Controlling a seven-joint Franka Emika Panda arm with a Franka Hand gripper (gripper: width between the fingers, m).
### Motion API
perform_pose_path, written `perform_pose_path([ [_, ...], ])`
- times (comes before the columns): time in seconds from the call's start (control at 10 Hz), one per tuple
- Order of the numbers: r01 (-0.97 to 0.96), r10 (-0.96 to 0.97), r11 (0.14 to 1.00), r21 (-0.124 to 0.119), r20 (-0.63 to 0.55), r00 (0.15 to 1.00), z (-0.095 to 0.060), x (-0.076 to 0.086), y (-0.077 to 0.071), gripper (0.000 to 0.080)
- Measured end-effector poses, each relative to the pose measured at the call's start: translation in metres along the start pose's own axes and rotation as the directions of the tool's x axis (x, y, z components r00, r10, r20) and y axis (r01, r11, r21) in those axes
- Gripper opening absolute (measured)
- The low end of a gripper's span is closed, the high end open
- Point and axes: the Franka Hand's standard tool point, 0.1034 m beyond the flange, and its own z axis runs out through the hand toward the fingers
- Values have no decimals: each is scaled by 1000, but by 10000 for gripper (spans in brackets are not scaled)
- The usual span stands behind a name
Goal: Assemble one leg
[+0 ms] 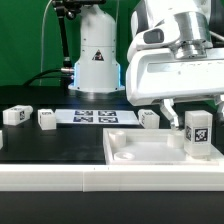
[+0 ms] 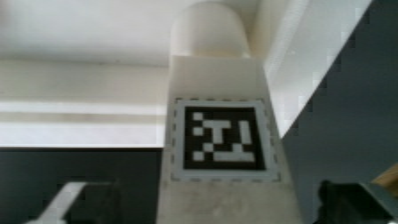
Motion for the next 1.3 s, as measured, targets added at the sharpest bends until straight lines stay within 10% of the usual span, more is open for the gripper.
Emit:
perform_pose_path([
  [0.2,1,-1,1000,0,0,1000,0,0,0,640],
  [1.0,9,-9,1000,4,33,999,-10,9,1,649],
  [1.3,-12,4,1000,28,282,959,0,10,0,649],
])
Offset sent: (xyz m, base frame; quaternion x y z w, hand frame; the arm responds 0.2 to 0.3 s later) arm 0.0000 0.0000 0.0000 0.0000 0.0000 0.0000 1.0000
